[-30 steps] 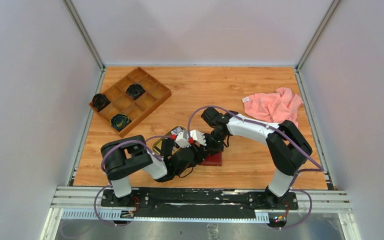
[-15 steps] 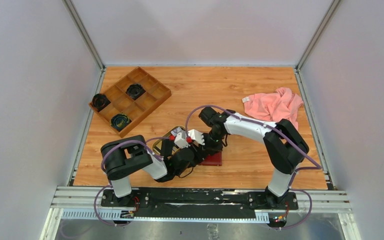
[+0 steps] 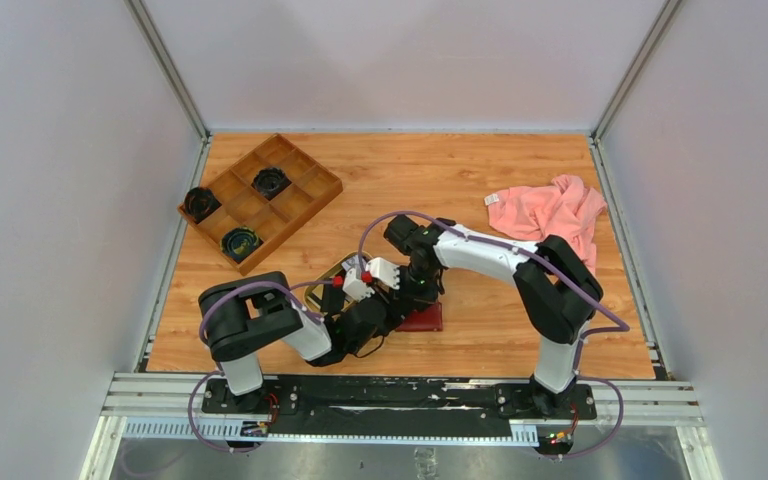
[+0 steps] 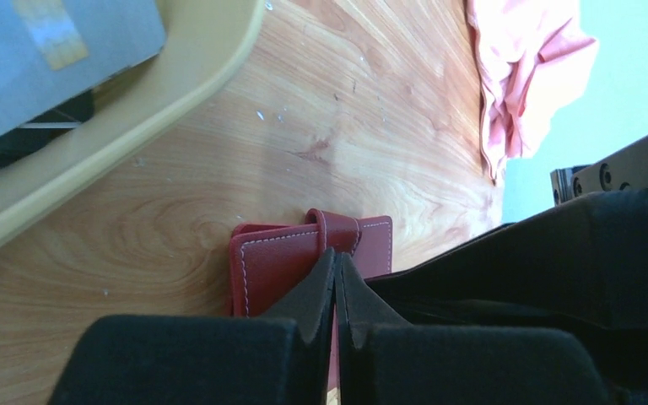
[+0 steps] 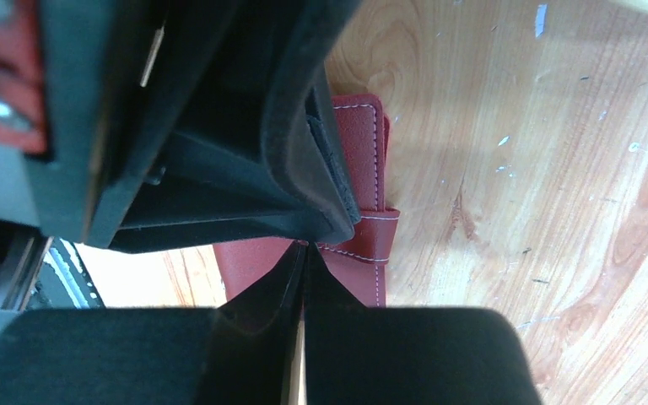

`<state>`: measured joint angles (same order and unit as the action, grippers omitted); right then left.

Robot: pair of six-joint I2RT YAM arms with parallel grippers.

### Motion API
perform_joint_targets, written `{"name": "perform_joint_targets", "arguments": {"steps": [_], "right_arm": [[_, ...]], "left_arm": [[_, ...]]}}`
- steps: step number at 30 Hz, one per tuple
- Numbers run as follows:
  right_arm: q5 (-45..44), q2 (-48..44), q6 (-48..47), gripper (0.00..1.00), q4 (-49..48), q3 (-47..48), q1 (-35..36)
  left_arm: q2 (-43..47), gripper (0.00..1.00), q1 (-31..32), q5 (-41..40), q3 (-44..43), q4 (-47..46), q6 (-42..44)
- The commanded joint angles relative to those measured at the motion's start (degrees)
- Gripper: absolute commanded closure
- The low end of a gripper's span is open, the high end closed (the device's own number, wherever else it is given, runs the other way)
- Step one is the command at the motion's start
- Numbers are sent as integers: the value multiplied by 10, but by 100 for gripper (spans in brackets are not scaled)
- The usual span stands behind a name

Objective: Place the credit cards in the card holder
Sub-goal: Close the card holder at the center of the board.

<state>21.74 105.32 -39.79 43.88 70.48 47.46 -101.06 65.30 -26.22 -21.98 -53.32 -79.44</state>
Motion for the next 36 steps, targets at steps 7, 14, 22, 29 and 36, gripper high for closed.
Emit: {"name": "perform_joint_targets", "arguments": {"steps": [7, 14, 22, 29, 36], "right_arm": [[17, 68, -14, 78, -15, -12, 59], [92, -9, -60, 61, 2, -23, 27], [169, -63, -91, 60, 12, -32, -41], [199, -54, -41, 85, -13, -22, -74], [175, -73, -124, 92, 18, -45, -88]], "left_arm": [[-17, 100, 42, 95, -2, 162, 190], [-21, 100, 42, 93, -5, 162, 189], [-22, 100, 42, 95, -8, 162, 192], [-22, 100, 42, 94, -7, 162, 190], [-18, 100, 42, 88, -4, 162, 189]]}}
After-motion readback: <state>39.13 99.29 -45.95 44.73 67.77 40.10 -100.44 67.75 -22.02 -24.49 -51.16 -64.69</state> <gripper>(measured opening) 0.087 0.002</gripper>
